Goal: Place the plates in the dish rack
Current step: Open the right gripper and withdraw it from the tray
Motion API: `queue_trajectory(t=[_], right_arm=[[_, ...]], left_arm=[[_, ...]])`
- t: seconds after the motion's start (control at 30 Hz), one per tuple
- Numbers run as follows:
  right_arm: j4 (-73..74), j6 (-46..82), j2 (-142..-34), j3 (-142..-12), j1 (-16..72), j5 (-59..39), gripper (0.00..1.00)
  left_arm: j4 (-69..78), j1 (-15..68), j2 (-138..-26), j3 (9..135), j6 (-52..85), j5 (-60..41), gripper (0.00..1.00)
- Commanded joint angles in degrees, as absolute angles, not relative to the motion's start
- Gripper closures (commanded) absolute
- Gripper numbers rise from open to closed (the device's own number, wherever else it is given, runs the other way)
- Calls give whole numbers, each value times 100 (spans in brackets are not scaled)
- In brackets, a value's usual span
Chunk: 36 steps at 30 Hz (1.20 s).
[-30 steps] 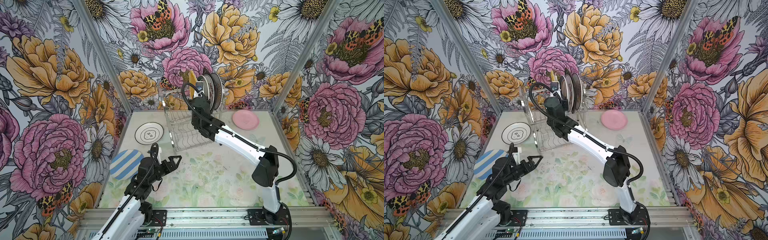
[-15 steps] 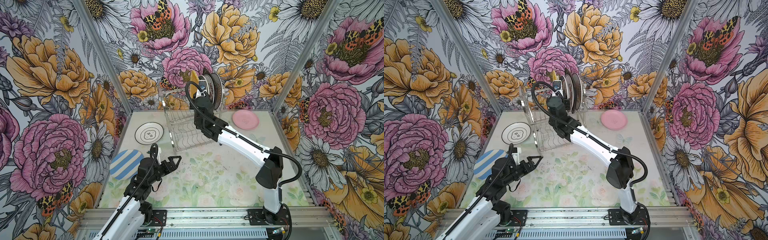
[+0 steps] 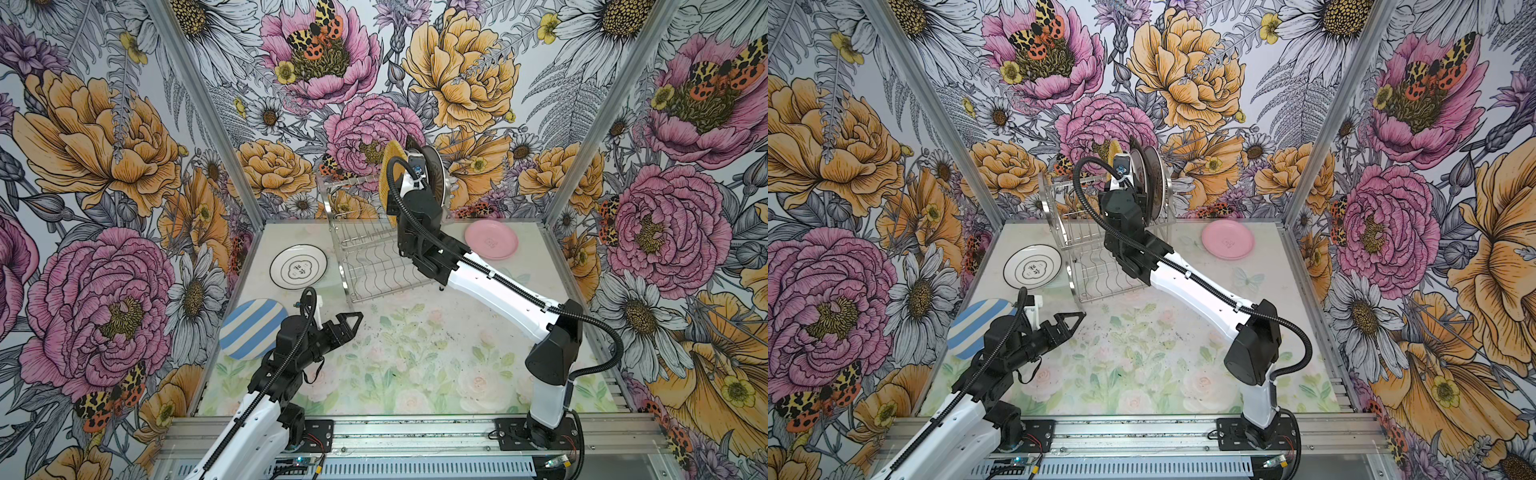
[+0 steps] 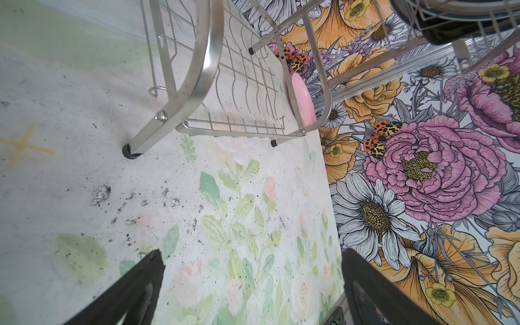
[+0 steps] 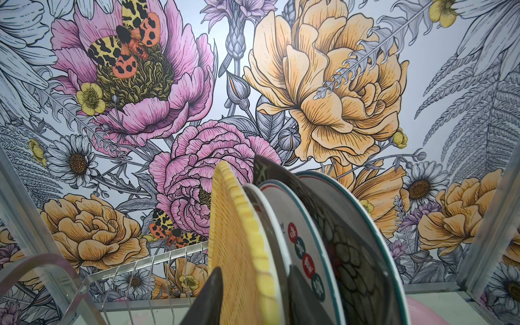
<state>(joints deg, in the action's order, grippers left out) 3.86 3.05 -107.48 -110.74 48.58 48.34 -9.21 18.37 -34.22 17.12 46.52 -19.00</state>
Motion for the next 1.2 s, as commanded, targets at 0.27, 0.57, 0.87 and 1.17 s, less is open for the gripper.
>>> queue_trajectory(t=[0.27,0.57,0.87,1.17], right_arm=[[-242,629,-9781,-10624,5054,4479,55],[-1057,1294,-8705,-9462,5171,4257,52],[-1994,2224,-7772,-8254,4956,3787,49],[-2382,3088,-7149,-6989,3854,2706,49]], left_arm=[[-1001,1886,-3428,1923,4607,-1674,1],[-1116,1877,-3436,1921,4526,-1670,1],[-1199,1865,-3502,1916,4428,-1692,1],[-1239,1857,-3478,1856,4410,-1711,1]])
